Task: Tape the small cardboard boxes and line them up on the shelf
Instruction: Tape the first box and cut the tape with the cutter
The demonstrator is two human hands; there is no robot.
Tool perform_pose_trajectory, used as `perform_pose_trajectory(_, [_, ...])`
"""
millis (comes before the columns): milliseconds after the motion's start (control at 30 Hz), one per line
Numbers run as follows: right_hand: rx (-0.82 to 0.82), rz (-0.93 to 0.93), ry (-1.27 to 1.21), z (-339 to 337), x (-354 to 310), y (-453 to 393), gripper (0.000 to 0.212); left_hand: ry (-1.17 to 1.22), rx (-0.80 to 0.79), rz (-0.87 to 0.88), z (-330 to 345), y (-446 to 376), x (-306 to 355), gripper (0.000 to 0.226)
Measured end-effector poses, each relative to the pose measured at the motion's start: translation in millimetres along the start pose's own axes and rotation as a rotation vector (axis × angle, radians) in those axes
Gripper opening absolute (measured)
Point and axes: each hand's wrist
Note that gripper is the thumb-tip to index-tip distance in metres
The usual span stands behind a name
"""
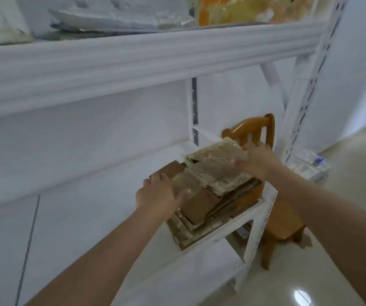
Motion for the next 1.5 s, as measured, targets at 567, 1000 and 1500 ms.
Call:
perform_pose_trajectory(567, [-0.208,0.123,-0.064,34.0,17.2,-74.7,0.112,0.345,-0.261,-0.283,0.6,-14.0,14.0,0.107])
perform_pose_trajectory(1000, [0.093,0.152,-0.325,-38.4,-23.2,-76.6,0.111,1.277,0.116,-0.211,-69.2,-15.6,-22.0,0.076])
perform_pose_trajectory(1500, [0.073,-0.006,-0.537,2.1,-139.3,7.3,0.104,1.042,0.507,-0.549,-45.8,81.0,-134.2,0.058])
Point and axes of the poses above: each hand's wrist, its own y-axis away from the middle knuckle, its own z-axis out of the palm, x = y × z, and after that the axes turned 7 degrees about z, right-handed
